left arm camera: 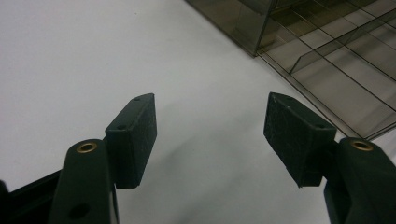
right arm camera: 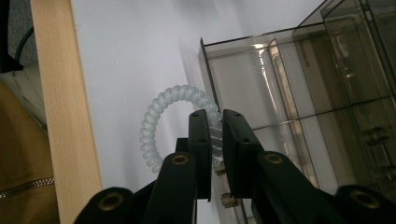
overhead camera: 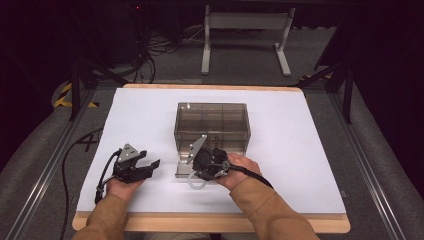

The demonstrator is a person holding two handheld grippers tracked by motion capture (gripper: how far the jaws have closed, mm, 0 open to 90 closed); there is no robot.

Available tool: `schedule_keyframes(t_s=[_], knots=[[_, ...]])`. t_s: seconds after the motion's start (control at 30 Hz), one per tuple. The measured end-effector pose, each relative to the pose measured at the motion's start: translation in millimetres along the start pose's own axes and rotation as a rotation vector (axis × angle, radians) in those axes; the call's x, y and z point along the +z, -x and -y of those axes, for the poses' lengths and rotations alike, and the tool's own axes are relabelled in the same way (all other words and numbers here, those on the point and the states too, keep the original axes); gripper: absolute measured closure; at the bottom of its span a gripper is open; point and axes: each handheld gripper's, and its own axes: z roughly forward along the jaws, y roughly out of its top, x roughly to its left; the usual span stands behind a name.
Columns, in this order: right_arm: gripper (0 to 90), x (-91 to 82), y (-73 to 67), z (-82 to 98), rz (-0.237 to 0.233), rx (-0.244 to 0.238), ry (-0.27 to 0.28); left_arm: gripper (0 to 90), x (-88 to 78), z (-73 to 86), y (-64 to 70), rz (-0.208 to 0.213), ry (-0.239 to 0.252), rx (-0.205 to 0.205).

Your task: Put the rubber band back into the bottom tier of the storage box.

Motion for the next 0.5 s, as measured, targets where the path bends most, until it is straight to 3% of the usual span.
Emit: schedule_keyframes(t_s=[0.5], knots=[[82.6,-4.2,17.8,6.7,0.045,0.048,0.01,35.4,0.0,0.0,0.0,0.0,0.0,0.0]])
